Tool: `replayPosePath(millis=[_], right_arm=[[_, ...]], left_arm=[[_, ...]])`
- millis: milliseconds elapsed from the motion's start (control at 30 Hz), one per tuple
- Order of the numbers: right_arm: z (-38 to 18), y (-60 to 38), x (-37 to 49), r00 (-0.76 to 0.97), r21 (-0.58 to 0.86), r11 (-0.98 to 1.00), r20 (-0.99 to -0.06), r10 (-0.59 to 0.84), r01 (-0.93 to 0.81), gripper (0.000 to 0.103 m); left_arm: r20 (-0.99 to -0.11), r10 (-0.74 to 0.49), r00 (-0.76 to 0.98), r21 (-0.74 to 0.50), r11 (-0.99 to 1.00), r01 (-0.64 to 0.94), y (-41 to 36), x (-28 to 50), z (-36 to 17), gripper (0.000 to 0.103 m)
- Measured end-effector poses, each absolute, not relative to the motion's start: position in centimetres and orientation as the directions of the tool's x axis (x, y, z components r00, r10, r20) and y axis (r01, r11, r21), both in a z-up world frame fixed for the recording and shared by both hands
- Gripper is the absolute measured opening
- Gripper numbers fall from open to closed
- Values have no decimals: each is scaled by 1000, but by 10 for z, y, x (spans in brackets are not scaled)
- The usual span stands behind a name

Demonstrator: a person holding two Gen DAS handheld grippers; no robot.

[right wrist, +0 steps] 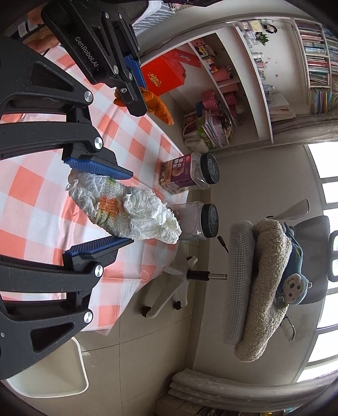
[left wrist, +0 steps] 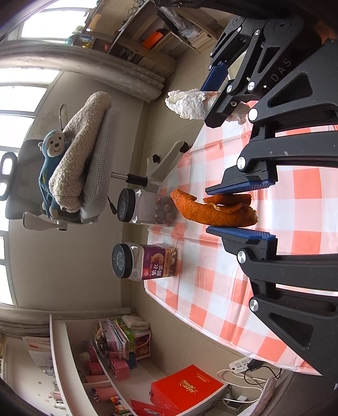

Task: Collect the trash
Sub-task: 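Carry the tissue and peel over the white bin and open both tools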

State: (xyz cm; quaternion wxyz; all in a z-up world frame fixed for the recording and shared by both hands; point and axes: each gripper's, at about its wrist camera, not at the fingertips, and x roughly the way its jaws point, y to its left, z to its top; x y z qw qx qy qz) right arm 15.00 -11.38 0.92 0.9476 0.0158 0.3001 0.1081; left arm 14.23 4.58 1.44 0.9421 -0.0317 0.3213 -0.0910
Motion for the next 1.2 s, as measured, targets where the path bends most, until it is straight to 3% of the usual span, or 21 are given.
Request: replayPosePath(millis=[767, 1200], right_arm=[[23, -187, 116, 862, 64, 998, -505, 46, -16, 41], [30, -294, 79, 851, 60, 962, -483, -206, 266, 43]], left_arm=[[-564, -301, 769, -115, 951, 288, -36, 134, 18, 25], [-581, -364, 728, -94, 918, 384, -94, 130, 3, 26]])
